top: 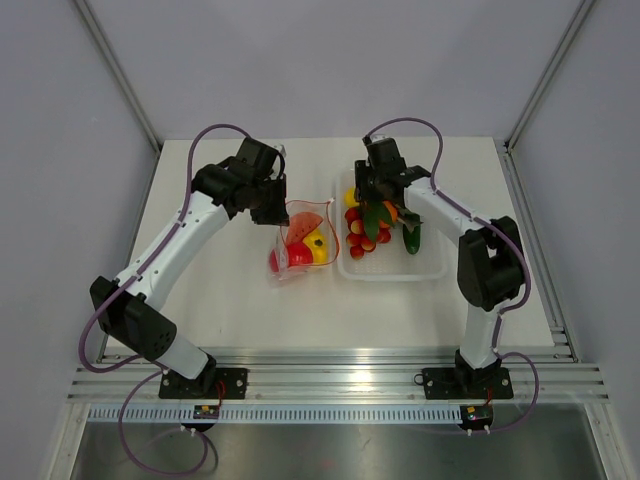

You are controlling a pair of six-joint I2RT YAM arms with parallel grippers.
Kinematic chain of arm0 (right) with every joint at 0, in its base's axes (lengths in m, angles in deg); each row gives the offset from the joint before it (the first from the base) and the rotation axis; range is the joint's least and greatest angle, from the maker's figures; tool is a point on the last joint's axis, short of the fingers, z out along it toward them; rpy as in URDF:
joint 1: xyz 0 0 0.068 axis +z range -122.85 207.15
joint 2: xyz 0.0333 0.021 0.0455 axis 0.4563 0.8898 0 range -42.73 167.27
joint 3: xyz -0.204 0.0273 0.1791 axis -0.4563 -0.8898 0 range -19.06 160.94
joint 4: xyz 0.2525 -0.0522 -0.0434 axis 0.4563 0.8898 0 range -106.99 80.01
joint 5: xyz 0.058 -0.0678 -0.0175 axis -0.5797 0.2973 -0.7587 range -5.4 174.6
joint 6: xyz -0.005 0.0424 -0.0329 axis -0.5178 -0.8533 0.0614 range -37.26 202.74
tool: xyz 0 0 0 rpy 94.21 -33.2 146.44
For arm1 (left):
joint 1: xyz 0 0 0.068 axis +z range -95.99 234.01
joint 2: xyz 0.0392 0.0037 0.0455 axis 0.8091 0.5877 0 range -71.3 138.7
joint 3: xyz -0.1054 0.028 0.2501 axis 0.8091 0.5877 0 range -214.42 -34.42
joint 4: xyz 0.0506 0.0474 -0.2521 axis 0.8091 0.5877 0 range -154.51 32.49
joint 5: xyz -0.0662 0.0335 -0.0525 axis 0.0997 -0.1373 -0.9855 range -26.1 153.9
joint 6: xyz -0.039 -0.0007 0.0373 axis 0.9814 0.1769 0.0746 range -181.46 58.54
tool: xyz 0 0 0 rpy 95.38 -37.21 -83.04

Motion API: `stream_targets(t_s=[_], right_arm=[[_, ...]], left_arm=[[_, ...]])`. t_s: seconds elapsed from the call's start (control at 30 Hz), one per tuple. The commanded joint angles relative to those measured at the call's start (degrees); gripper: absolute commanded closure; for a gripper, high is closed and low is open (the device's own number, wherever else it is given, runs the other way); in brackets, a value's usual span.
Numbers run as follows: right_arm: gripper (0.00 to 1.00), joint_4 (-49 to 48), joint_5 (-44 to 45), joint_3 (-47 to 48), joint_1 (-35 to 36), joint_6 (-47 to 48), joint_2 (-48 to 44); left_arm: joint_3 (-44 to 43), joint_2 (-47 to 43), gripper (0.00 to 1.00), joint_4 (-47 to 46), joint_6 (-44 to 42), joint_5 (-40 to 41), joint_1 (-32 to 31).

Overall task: Place the food in the zip-top bag and seal the zipper
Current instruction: Pick up the fake fruit from the bin.

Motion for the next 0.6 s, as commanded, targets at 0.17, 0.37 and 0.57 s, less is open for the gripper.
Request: stream_targets(t_s=[0.17,0.37,0.57], right_arm=[[0.85,1.0,3.7,1.9,2.9,2.0,-2.9],[1.0,0.4,4.7,-1.1,2.9,-0.1,-8.4],[1.0,-0.4,5.6,-5.9,2.9,-2.6,-17.2]], left_arm=[[0.1,-2.7,1.0,-2.6,-0.4,-1.6,0.1],[-0.3,-2.7,1.0,-2.6,0.4,-2.1,0.1],[0.0,-2.9,1.0,-2.9,0.8,-2.5,0.1]])
